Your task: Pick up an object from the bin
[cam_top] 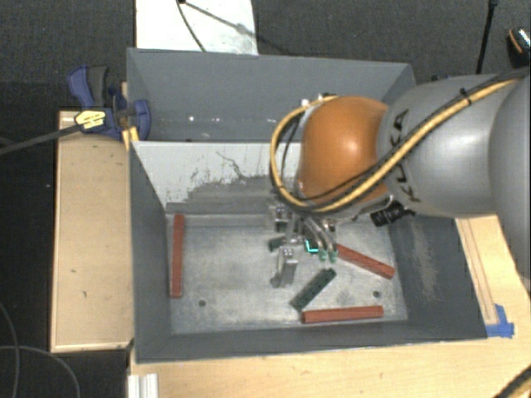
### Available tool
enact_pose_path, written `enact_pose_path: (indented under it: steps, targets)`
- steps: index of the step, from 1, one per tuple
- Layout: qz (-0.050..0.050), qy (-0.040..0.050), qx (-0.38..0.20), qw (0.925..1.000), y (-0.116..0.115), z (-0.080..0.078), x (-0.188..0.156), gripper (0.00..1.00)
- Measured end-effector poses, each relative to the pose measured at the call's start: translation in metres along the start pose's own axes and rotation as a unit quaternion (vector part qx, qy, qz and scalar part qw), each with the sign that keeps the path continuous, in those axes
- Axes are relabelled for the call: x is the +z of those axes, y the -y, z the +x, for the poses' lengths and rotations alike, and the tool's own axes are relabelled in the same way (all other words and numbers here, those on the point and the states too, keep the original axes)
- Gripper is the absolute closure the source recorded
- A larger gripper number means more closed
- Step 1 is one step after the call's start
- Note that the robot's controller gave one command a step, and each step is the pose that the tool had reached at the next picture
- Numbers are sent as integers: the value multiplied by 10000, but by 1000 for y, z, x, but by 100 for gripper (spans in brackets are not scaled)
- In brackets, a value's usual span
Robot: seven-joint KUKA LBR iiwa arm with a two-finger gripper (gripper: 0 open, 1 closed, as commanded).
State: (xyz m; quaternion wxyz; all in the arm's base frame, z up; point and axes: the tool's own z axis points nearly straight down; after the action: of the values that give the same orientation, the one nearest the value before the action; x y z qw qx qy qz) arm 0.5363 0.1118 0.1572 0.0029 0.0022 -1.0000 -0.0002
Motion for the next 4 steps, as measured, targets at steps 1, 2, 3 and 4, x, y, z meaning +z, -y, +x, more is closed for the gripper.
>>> enact_pose_path:
  steps: [1,2,3,4]
  targets:
    - [-1,62,-1465,9892,-15,20,-48,0]
    - [9,56,-512,9987,39,-19,-48,0]
    - [5,2,475,9989,84,-6,58,0]
    - [-10,57,643,9979,62,-54,84,0]
